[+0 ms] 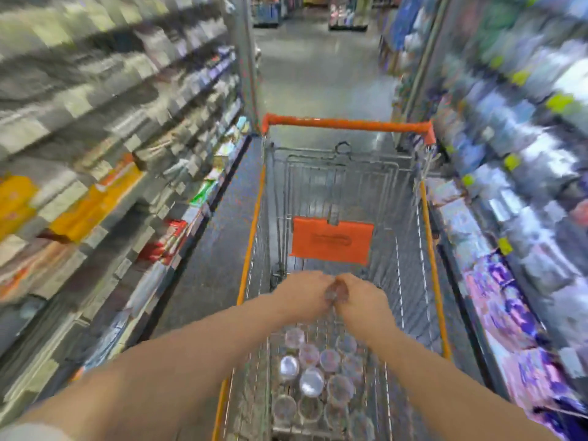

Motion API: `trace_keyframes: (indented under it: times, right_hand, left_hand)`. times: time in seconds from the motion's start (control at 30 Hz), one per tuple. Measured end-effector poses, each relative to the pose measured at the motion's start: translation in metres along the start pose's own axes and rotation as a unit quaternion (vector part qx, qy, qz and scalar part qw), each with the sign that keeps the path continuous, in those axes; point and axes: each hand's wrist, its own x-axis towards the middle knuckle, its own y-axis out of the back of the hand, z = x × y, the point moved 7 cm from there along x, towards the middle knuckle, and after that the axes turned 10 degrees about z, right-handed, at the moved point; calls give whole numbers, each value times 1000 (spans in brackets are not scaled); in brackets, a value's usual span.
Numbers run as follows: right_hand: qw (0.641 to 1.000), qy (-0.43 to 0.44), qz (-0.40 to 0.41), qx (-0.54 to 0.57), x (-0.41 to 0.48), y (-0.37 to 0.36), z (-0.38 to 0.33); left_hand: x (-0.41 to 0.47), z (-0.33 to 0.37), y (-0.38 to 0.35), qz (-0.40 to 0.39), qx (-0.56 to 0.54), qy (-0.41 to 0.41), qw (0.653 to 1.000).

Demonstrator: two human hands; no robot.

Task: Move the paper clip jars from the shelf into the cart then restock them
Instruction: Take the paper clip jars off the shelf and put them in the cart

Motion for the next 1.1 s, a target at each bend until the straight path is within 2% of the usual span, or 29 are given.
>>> trace_keyframes:
  times: [0.13, 0.33, 0.47, 0.73, 0.87, 1.1]
  right_hand:
    - [994, 59, 73, 61, -7, 77, -37]
    - [974, 165, 110, 110, -32, 163, -83]
    - [959, 230, 120, 116, -40, 207, -117]
    - [870, 408, 125, 246, -115, 277, -253]
    - [805, 498, 100, 305, -177, 281, -349]
    - [739, 570, 63, 353, -270, 253, -520]
  left_hand:
    - [-21, 27, 81, 73, -2, -15, 997]
    - [-68, 64, 168, 153, -7, 2, 988]
    - [-102, 69, 217, 227, 28, 54, 972]
    - [-265, 65, 325, 445, 40, 140, 883]
    - [-375, 49, 368, 500, 91, 185, 841]
    - [-590, -19, 419, 548, 179, 314, 755]
